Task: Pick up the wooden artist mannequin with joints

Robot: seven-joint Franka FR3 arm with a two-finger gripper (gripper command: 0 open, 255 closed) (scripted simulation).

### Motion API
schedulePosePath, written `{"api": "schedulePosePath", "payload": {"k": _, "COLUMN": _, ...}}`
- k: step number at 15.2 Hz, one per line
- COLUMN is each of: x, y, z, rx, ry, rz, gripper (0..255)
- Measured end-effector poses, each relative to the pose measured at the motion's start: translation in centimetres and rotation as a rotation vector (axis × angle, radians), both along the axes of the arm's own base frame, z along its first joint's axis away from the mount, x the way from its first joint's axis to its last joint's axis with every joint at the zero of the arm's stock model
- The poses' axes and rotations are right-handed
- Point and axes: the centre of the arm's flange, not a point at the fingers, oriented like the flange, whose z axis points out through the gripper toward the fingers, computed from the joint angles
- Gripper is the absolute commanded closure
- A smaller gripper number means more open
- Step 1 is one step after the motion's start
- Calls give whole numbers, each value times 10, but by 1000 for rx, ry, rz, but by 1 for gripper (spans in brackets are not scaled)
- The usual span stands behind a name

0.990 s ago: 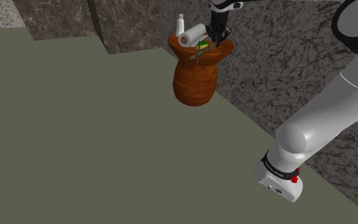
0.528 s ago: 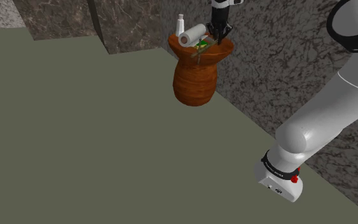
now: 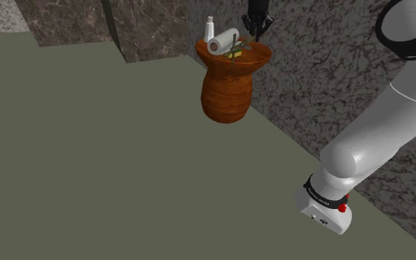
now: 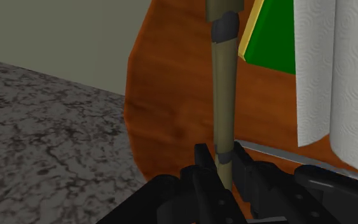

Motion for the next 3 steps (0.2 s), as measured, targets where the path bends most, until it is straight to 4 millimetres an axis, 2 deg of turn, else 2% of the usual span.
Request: {"api": "schedulePosePath", "payload": {"k": 3, "x": 0, "y": 1, "z": 13, "rx": 0, "ry": 0, "rz": 0, "gripper": 255}}
